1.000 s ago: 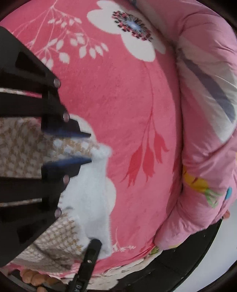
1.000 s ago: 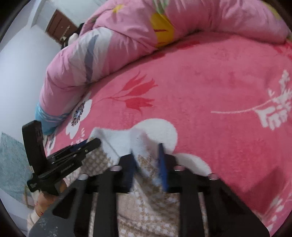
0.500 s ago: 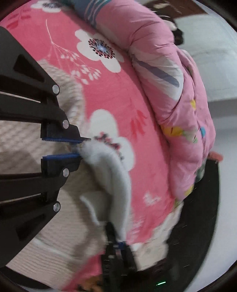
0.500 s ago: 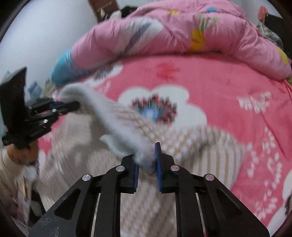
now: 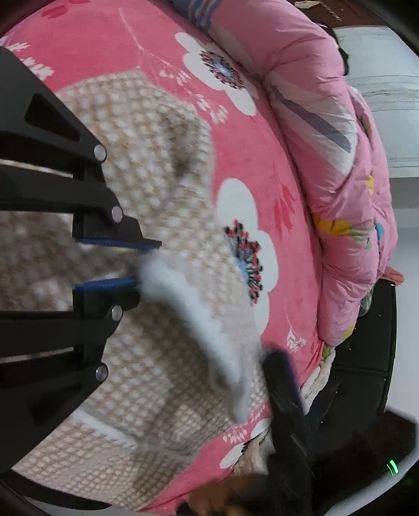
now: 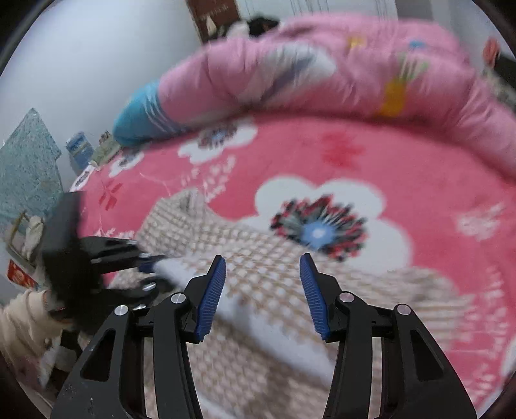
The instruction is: Fold large clothes
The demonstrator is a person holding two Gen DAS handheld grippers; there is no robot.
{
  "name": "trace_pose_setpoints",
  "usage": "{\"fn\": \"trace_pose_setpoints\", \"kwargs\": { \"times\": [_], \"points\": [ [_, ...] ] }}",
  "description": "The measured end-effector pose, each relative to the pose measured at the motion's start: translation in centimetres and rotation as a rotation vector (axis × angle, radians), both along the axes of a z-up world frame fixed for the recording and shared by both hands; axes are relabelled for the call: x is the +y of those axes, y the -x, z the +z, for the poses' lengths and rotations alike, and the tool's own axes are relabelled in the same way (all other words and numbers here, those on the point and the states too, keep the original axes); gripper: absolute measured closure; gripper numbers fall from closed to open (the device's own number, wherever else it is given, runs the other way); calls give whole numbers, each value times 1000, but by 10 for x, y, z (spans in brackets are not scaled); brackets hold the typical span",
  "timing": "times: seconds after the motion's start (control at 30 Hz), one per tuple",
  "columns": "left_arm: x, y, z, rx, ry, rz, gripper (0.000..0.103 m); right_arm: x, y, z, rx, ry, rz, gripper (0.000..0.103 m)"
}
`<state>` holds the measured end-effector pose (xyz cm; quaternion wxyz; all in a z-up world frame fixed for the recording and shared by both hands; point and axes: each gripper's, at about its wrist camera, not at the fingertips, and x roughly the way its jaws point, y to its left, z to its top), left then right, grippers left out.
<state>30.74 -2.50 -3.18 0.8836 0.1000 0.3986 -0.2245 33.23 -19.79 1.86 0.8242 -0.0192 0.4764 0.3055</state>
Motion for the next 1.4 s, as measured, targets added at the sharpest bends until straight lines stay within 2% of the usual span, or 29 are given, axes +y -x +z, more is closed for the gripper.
{"fn": "trace_pose_setpoints", "kwargs": {
  "times": [0.03, 0.1, 0.2, 0.33, 0.37, 0.43, 0.47, 0.53, 0.57, 0.6, 0.63, 0.73, 0.77, 0.8, 0.9, 1.03, 1.1, 1.17, 1.2, 1.27, 1.3, 1.33, 1.4],
  "points": [
    [5, 2, 1, 7, 5, 2, 85, 4, 2, -15, 30, 19, 7, 64],
    [23, 10, 7, 7, 20, 9, 85, 5, 13, -30, 11, 49, 19, 63],
    [39, 11, 23, -27, 62, 32, 85, 0, 31, -32, -32, 82, 42, 63],
    [27, -19, 42, -30, 163, 52, 85, -19, 37, -18, 5, 38, 20, 63],
    [18, -29, 45, -17, 197, 39, 85, -29, 37, -8, 0, -1, 2, 61],
    [0, -45, 43, 7, 219, 24, 85, -59, 37, 9, -37, -82, -76, 41],
    [-9, -54, 37, 30, 218, 20, 85, -72, 34, 14, -42, -106, -119, 36],
    [-21, -67, 24, 75, 190, 8, 85, -104, 18, 15, -4, -161, -225, 34],
    [-26, -71, 15, 97, 155, 4, 85, -119, 5, 8, 47, -182, -285, 34],
    [-31, -73, 2, 119, 87, 10, 85, -128, -6, -2, 93, -189, -325, 35],
    [-32, -74, -8, 132, 50, 12, 85, -136, -19, -15, 149, -194, -366, 42],
    [-25, -67, -14, 110, 69, 1, 85, -137, -39, -42, 238, -235, -384, 61],
    [-23, -67, -15, 112, 76, 1, 85, -135, -43, -45, 242, -246, -383, 63],
    [-21, -67, -15, 116, 88, 1, 85, -132, -47, -46, 240, -256, -372, 72],
    [-17, -67, -15, 110, 107, -2, 84, -122, -57, -40, 195, -241, -364, 81],
    [-18, -63, -16, 79, 76, -4, 84, -114, -65, -50, 158, -156, -351, 83],
    [-21, -60, -18, 58, 37, -11, 84, -114, -65, -62, 175, -95, -335, 81],
    [-19, -55, -18, 49, 18, -18, 84, -119, -57, -53, 159, -85, -324, 77],
    [-14, -51, -16, 49, 12, -22, 84, -122, -53, -49, 152, -75, -335, 72],
    [-4, -47, -10, 55, 14, -20, 84, -127, -38, -30, 99, -24, -364, 65],
    [0, -46, -7, 52, 21, -19, 84, -127, -29, -17, 45, 23, -372, 60],
    [6, -44, 1, 32, 33, -18, 84, -124, -22, -5, -4, 42, -363, 59],
    [14, -44, 19, -25, 58, -7, 84, -116, -22, 6, -27, 8, -331, 59]
  ]
}}
